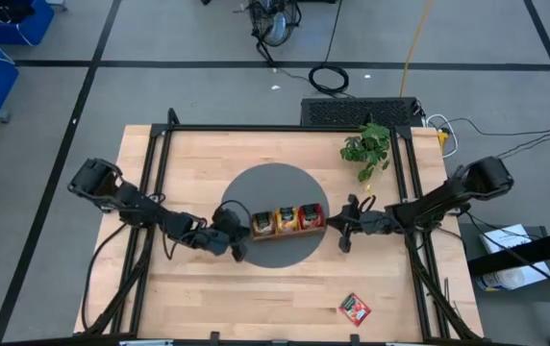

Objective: Pick & Place Tea
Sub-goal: Adjust the wooden organizer

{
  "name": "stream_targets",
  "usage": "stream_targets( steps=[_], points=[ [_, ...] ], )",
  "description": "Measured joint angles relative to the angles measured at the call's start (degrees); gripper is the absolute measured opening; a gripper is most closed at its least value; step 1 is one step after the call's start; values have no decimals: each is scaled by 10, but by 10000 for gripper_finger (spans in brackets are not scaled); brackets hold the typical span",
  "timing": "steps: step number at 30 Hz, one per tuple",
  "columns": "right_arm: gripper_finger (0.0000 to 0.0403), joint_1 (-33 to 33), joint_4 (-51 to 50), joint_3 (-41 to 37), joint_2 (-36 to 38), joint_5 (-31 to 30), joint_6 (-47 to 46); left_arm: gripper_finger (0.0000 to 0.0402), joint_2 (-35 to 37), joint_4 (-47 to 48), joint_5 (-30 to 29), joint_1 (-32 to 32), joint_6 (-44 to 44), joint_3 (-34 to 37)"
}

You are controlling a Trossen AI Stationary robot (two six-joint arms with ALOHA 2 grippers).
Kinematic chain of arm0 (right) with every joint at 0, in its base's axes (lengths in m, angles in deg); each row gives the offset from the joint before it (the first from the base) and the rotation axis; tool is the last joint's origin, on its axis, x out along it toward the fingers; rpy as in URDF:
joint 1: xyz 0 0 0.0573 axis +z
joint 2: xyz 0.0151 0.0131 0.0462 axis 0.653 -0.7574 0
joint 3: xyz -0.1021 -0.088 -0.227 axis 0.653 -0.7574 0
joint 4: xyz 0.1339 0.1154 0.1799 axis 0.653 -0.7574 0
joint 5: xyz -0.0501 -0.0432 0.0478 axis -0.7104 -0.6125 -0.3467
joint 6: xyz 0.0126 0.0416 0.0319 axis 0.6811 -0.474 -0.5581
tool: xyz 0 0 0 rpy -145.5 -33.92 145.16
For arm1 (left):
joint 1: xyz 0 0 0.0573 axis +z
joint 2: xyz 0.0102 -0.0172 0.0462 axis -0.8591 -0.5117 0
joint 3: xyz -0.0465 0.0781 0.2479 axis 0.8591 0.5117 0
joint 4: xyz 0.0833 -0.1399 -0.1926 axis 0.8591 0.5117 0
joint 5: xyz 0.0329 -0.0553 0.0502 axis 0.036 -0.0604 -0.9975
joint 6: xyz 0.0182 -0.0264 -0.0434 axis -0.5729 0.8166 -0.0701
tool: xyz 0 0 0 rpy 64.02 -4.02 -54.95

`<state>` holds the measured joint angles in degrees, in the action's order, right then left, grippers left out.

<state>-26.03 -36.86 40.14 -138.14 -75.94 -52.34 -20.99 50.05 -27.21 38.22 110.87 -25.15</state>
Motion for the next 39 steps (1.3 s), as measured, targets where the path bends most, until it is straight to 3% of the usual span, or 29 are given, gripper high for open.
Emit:
stream_targets(
  steps=[11,25,33,39],
  points=[
    [0,0,65,1,-60,2,17,23,0,21,32,52,-12,0],
    [0,-1,59,1,-59,-61,21,24,6,35,15,50,-15,0],
    [0,-12,-36,1,-59,-108,-56,24,6,137,15,49,73,-1],
    [0,5,-24,1,-59,-120,-63,24,6,130,40,7,62,-1]
  ],
)
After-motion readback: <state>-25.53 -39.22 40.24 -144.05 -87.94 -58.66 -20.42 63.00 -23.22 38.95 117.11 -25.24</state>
